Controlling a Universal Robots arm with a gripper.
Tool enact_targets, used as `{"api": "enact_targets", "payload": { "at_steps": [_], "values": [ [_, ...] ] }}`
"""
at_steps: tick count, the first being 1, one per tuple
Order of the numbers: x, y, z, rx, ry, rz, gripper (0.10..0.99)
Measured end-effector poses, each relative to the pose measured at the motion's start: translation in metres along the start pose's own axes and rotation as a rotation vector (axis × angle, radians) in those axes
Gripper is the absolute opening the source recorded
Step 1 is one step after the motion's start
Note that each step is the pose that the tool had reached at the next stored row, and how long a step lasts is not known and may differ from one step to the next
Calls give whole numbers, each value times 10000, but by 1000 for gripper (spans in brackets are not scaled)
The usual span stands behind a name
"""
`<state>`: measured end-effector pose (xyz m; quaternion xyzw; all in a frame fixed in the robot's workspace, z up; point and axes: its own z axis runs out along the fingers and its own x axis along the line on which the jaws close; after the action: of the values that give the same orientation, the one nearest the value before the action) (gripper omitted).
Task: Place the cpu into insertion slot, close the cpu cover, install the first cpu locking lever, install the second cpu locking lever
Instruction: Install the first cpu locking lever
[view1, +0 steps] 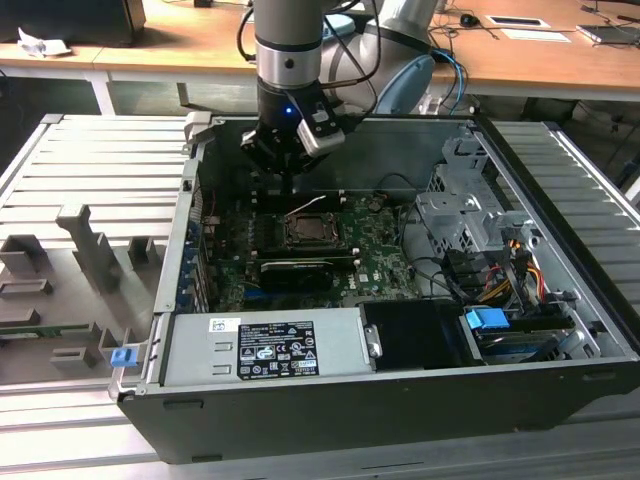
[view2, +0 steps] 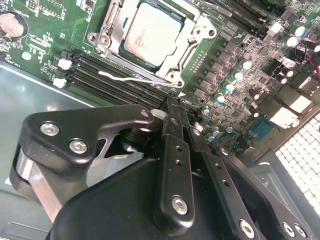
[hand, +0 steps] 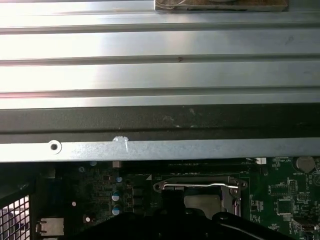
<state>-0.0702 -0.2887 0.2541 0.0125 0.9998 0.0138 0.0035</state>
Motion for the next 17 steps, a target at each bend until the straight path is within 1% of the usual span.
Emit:
{"api": "enact_targets", "payload": {
  "at_steps": [5,9,17],
  "values": [
    [-49,1,7,-3,-2,-1,106],
    [-56,1,17,-2,-11,0,106],
    [-96,2,19,-4,-11,-1,106]
  ]
}}
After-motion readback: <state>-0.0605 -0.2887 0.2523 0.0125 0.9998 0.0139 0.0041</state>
